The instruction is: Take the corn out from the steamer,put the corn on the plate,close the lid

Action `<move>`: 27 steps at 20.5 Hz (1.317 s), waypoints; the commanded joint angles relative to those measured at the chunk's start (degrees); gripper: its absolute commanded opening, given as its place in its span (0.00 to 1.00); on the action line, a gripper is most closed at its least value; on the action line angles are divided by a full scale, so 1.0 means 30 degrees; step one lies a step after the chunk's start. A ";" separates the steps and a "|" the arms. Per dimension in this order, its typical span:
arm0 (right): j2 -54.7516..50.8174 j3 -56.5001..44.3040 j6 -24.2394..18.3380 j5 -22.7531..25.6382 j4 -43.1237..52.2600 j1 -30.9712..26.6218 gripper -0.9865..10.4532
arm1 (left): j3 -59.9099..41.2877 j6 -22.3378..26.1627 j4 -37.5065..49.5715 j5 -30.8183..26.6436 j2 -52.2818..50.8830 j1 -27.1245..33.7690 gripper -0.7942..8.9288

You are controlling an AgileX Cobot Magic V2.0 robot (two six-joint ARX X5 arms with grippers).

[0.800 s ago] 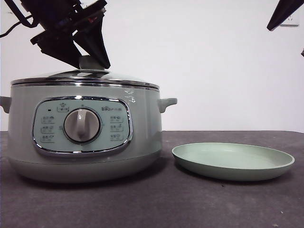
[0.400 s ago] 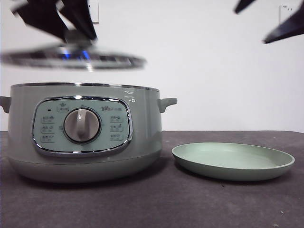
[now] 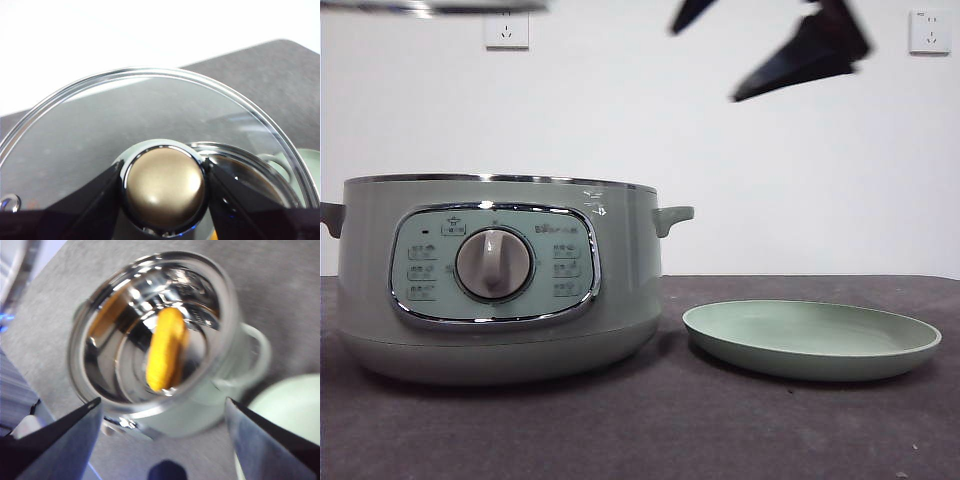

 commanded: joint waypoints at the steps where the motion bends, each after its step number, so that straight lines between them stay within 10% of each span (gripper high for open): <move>1: 0.2076 0.1872 -0.0488 0.0044 -0.0321 0.0867 0.44 | 0.0197 -0.0102 0.0022 -0.1851 -0.1209 0.0007 0.07; 11: 1.3114 1.4557 -0.2703 0.4634 -0.7686 0.4248 0.44 | 0.0197 0.0168 -0.1588 -0.4262 -0.3854 0.0007 0.07; 18: 1.6568 1.5905 -0.3118 0.7031 -0.7009 0.5319 0.43 | 0.0197 0.0168 -0.1865 -0.4248 -0.3854 0.0007 0.07; 23: 1.7748 1.5905 -0.3249 0.7023 -0.6943 0.5268 0.33 | 0.0197 0.0160 -0.1865 -0.4240 -0.3847 0.0007 0.07; 27: 1.7828 1.5919 -0.3388 0.7031 -0.6717 0.5326 0.08 | 0.0197 0.0168 -0.1938 -0.4240 -0.3847 0.0007 0.07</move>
